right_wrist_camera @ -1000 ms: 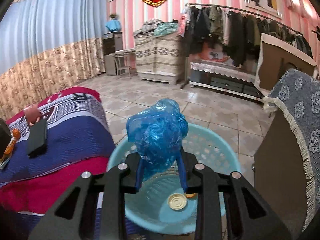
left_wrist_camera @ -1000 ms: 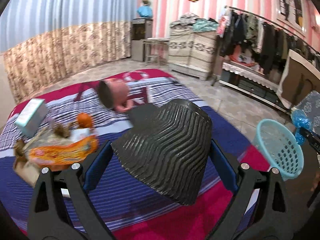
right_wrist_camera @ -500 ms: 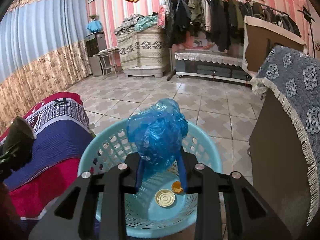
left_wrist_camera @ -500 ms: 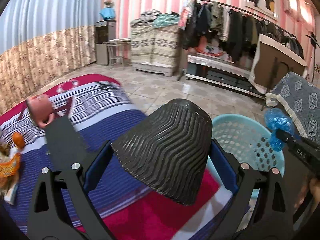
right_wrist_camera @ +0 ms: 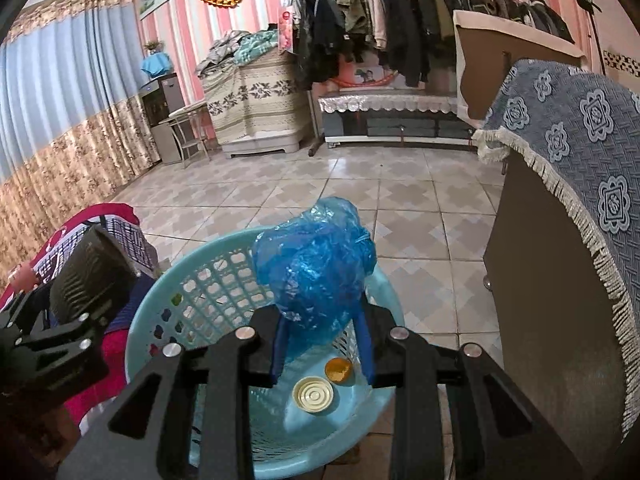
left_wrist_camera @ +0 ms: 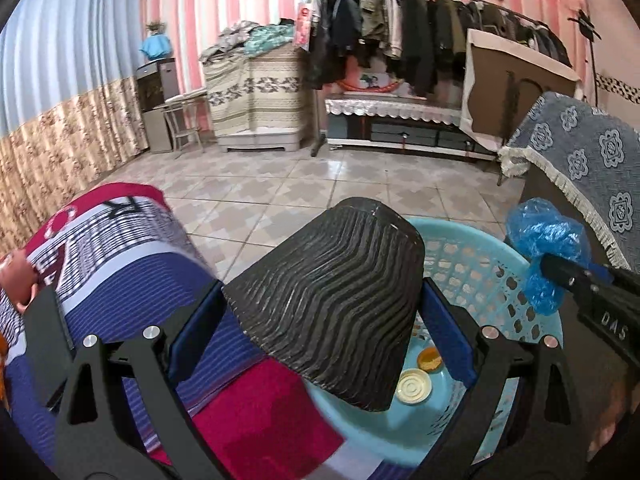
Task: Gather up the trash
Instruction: 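Carry the blue bag and black cup over the wastebasket with both tools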
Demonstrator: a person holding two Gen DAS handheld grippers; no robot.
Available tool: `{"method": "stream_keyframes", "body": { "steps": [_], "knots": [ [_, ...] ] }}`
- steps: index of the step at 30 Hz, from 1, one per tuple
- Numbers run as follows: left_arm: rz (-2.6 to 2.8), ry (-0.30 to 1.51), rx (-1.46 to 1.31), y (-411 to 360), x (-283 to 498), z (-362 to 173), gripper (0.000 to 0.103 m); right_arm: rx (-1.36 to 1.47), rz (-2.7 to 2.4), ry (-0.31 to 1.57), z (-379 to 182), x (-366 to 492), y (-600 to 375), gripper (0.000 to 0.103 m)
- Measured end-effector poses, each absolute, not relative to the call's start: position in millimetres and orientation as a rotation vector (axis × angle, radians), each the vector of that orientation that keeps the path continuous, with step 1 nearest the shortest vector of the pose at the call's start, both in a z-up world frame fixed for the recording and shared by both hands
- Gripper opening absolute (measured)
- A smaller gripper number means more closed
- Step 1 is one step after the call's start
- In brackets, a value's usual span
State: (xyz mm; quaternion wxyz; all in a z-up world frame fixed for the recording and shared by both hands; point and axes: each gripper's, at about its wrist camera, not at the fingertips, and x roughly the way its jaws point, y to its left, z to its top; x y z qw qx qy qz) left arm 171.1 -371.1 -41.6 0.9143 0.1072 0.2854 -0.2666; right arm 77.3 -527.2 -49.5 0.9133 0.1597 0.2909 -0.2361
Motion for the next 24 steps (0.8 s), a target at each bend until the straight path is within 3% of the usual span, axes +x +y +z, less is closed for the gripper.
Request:
{"method": "stream_keyframes", "body": {
  "steps": [11,24],
  "knots": [
    [-0.570,0.577,0.247,-382.6,183.6,-35.1,0.097,0.333,-0.485,0.615,-50.6,79.2,-526.1,0.029],
    [-0.365,0.604,0.159,-285.9,194.9,-33.8,0.097,0.290,-0.466,0.649,-54.9,100.2,-505.1,0.030]
  ]
}}
